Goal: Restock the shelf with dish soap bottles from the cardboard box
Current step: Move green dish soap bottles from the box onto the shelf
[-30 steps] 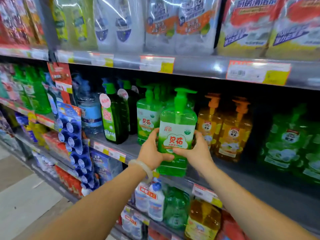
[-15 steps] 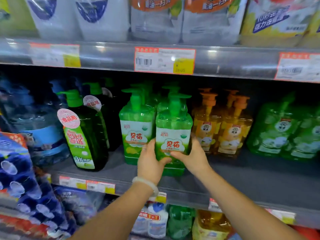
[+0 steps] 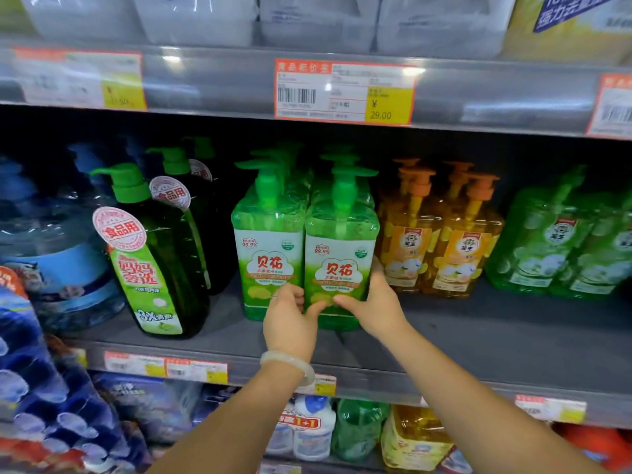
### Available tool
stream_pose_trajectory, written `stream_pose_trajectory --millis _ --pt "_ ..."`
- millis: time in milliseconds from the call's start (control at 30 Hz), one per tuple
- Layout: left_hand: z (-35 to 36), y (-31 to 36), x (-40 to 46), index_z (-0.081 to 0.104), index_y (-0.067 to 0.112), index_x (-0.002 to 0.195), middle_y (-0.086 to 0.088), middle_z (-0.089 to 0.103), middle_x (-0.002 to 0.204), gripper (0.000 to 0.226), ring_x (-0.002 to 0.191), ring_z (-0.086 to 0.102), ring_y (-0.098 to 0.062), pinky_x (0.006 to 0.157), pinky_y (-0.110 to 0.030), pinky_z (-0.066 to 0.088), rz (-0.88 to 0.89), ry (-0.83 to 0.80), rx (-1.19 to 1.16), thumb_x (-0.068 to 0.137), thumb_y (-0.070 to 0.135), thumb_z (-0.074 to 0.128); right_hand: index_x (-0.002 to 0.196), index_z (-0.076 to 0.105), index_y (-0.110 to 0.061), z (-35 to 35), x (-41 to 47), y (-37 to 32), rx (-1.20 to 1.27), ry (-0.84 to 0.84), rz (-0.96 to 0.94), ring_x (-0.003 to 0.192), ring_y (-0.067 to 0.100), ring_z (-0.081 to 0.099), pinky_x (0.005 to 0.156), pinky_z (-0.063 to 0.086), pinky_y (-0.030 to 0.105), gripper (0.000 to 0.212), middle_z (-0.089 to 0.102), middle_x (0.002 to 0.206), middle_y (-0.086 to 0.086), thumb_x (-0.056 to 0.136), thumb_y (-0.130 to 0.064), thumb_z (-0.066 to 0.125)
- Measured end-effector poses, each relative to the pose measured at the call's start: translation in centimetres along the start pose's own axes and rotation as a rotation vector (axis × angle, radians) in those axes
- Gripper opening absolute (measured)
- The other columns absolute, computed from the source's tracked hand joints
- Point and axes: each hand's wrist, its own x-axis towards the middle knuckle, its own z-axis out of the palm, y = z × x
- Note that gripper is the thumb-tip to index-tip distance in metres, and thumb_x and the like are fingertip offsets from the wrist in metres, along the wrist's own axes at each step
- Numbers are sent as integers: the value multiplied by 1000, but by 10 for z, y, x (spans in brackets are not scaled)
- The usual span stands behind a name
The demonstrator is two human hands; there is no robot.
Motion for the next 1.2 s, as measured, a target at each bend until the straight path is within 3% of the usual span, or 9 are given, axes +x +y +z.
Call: stream_pose_trajectory --millis 333,700,800,867,1033,1200 --pt "0 0 8 49 18 77 8 53 69 27 75 56 -20 62 -27 38 -55 10 87 81 33 70 147 18 -17 9 14 3 -9 4 19 122 24 53 96 40 28 91 56 132 6 76 -7 74" --pt "4 2 8 46 11 78 0 54 69 29 71 55 -26 61 -31 43 -37 -1 65 84 29 68 148 11 -16 7 19 2 -12 -31 51 125 26 49 101 39 31 91 53 136 9 79 -6 70" --pt "3 4 6 50 13 84 -1 60 78 20 80 61 -29 67 -33 47 -42 -4 66 88 28 63 147 14 -16 9 20 0 -7 -12 65 125 27 50 101 39 33 89 53 135 10 79 -5 70" --pt "2 5 2 57 11 100 -5 67 93 14 91 62 -30 75 -34 48 -38 -31 68 91 21 58 147 16 -16 10 21 -1 -8 14 72 124 28 50 100 40 33 88 54 134 10 79 -6 70" --pt "5 4 -12 51 6 129 -12 65 118 37 110 59 -27 96 -31 44 -9 -201 17 92 3 47 148 14 -14 12 18 -4 -28 27 96 123 29 51 99 41 33 87 55 132 11 81 -7 69" --pt "4 4 -11 48 15 133 -11 62 121 46 112 57 -25 90 -22 40 13 -244 -8 91 -3 44 148 13 -14 12 20 -5 -21 16 103 124 27 50 100 40 32 86 54 134 10 81 -6 68"
